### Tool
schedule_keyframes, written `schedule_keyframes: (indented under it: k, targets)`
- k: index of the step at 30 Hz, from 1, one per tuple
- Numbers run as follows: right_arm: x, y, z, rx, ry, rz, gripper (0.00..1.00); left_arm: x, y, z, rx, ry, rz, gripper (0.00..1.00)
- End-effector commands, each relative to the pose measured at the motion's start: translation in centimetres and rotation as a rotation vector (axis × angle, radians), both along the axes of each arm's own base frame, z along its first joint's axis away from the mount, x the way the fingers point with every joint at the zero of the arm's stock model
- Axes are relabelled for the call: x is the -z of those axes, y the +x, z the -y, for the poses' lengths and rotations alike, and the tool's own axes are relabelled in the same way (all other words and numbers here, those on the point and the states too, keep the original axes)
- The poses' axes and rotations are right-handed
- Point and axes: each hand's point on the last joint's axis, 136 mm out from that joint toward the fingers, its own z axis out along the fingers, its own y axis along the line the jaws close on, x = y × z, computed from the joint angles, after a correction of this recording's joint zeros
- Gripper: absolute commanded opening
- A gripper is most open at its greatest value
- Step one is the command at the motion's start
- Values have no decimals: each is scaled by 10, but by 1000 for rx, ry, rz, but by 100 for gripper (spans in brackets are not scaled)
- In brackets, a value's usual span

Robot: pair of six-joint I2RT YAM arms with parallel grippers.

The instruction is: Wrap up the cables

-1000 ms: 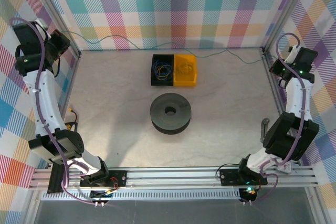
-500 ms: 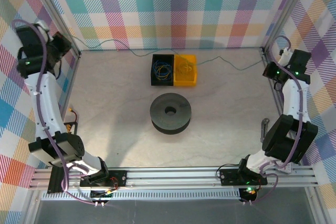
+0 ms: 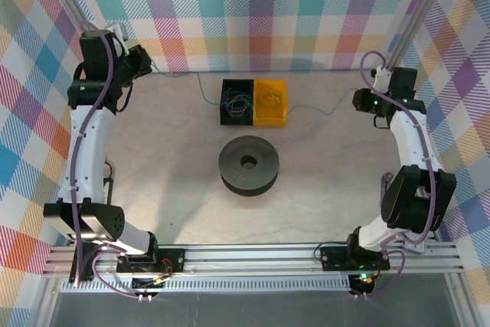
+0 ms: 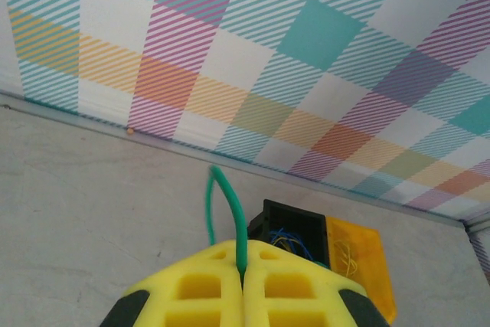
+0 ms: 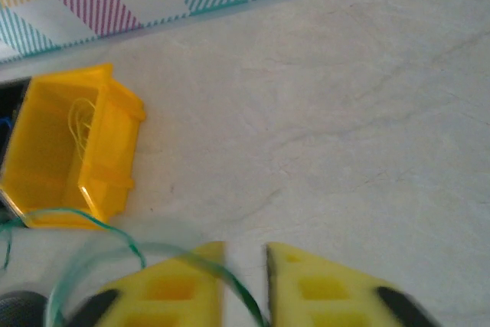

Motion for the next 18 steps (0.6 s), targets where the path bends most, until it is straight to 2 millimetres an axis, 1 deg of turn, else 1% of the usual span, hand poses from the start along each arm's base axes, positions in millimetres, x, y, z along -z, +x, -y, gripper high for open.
schedule_keyframes:
  k: [1,2,3,8,10,12,15,18]
  targets:
    - [3,-4,-5,-19,10,-29,45,-28,1,7,10,25,85,0]
    - [3,-5,-6,-21,14,-34,54,-29,1,8,10,24,88,0]
    - [2,-6,-7,-22,19,-37,61,-30,1,9,10,23,91,0]
    - [-13,-9,-13,-31,54,-14,82,-32,0,14,17,22,98,0]
    - [-19,-10,-16,-36,75,-4,86,-32,-1,15,20,21,100,0]
    - [-26,-10,-23,-51,123,11,89,-33,-2,16,25,19,101,0]
    - [-33,-8,-36,-76,224,29,90,-35,-3,19,35,12,106,0]
    - [-32,-3,-46,-76,325,28,92,-37,-5,22,48,2,113,0]
